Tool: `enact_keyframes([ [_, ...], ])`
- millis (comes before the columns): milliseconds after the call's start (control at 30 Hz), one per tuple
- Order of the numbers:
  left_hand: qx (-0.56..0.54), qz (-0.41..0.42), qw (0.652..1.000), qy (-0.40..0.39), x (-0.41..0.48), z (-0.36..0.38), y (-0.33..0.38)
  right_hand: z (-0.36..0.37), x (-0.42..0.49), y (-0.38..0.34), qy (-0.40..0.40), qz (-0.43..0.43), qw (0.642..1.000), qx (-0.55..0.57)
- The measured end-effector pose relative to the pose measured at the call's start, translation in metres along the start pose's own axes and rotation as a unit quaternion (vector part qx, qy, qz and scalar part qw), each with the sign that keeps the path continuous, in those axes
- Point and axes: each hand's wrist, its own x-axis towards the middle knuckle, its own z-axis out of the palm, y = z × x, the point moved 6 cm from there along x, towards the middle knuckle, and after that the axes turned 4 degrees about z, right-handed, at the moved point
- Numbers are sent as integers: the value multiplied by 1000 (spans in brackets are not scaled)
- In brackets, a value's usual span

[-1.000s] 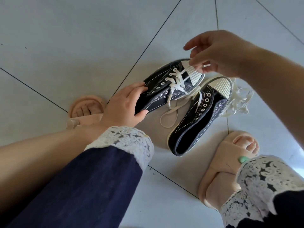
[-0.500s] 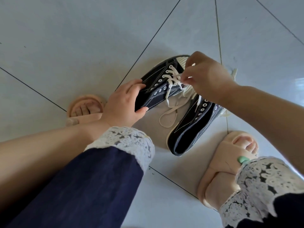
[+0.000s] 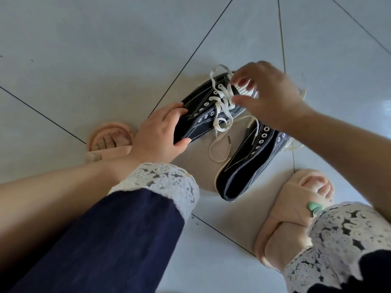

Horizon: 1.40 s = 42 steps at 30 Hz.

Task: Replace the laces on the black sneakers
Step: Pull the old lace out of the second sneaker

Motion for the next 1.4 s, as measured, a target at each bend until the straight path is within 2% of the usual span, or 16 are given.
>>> enact_keyframes([
  [100, -1, -2, 1000, -3, 0, 1, 0, 21, -7, -1, -44, -30, 996, -67],
  [200, 1, 1, 1000, 0, 0, -1, 0, 29, -12, -1, -33, -69, 984, -158],
  [267, 1, 2, 1000, -3, 0, -1, 0, 22, -8, -1, -14, -79, 983, -164],
  [367, -5, -2, 1000, 1, -1, -1, 1, -26, 14, 21, 86, 23, 993, -75],
  [433, -8, -9, 1000, 4, -1, -2, 0, -66, 23, 45, 183, 109, 977, -2],
  [500, -8, -11, 1000, 5, -1, -2, 0, -82, 24, 63, 236, 176, 953, 66],
  [567, -7, -11, 1000, 4, -1, -2, 0, -66, 25, 62, 184, 189, 963, 64],
  [667, 0, -7, 1000, -2, -1, -1, 0, -8, 17, 32, -1, 103, 994, -42],
  [733, 3, -4, 1000, -3, 0, -1, 0, 17, 8, 19, -47, 73, 995, -52],
  [1167, 0, -13, 1000, -9, 0, -1, 0, 27, -5, -6, -17, 0, 1000, -24],
  [1233, -1, -13, 1000, -9, -1, -1, -1, 22, -4, -1, -5, 32, 999, 6],
  [1300, -1, -12, 1000, -5, -1, -1, -1, 3, 4, 12, 47, 98, 992, 61],
  [1400, -4, -12, 1000, 2, -1, -1, 0, -44, 14, 41, 161, 222, 940, 205],
])
